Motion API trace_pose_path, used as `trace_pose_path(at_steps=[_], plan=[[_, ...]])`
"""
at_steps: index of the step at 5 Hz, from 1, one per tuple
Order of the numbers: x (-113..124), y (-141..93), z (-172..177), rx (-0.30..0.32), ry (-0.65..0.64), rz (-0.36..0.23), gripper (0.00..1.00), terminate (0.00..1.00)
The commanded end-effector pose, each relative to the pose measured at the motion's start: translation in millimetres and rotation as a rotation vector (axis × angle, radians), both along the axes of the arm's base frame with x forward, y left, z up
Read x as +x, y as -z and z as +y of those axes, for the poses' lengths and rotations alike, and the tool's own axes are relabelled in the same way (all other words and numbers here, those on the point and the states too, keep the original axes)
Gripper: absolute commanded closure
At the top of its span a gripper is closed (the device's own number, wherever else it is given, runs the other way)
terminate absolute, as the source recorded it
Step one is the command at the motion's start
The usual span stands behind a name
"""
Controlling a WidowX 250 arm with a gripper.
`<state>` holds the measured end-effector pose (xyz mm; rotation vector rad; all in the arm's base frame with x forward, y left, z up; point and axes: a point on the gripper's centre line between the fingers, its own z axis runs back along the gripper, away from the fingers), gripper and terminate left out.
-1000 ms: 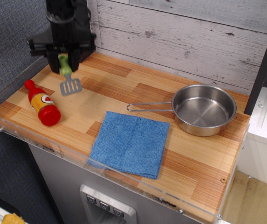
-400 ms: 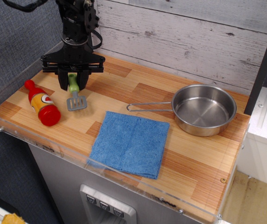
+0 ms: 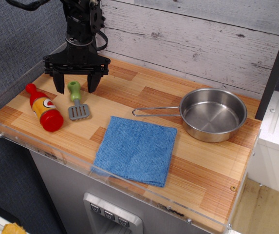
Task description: Place the green spatula near the ketchup bottle.
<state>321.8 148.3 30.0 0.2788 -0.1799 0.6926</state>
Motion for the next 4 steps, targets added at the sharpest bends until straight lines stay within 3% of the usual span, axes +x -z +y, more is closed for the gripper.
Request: trace_pose_path(at_steps=[1, 2, 4], plan=[[7.0, -23.8, 2.0, 0.02, 0.015, -0.046, 0.0, 0.0], [8.4, -28.6, 1.9, 0.022, 0.036, -0.059, 0.0, 0.0], [19.6, -78.5, -9.1, 0.059, 0.2, -0.147, 0.0, 0.0]])
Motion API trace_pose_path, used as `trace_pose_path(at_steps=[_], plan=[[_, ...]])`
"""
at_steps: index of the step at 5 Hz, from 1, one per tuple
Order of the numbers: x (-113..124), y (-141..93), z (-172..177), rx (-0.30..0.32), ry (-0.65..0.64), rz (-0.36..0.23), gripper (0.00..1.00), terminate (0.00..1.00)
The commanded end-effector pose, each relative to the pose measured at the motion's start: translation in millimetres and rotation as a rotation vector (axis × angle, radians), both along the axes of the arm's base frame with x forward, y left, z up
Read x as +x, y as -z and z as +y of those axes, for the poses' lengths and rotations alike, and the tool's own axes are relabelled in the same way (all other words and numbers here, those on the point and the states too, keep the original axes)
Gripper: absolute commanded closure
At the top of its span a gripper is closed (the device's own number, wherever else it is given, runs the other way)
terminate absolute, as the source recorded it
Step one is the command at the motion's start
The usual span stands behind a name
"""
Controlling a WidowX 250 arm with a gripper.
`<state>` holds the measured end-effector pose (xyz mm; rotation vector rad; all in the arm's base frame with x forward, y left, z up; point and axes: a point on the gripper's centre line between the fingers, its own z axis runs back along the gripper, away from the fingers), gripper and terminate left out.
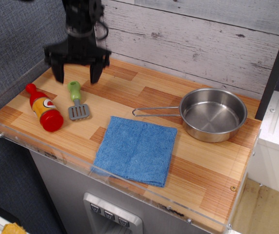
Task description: Place the green spatula near the ketchup bottle.
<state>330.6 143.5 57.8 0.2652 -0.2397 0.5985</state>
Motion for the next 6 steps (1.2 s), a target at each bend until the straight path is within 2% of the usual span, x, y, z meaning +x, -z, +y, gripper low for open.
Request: trace_pose_path(at_steps=[1, 2, 3, 5, 6], plan=[[11.8, -70.2, -14.4, 0.054, 0.172, -0.15, 0.0, 0.0], [9.2, -81.9, -27.1, 0.052, 0.251, -0.177, 0.0, 0.0], [5.3, -91.5, -39.8, 0.094, 0.389, -0.199, 0.0, 0.0], [5.3, -91.5, -39.8, 0.094, 0.389, -0.199, 0.0, 0.0], [5.3, -91.5, -39.8, 0.094, 0.389, -0.199, 0.0, 1.0]])
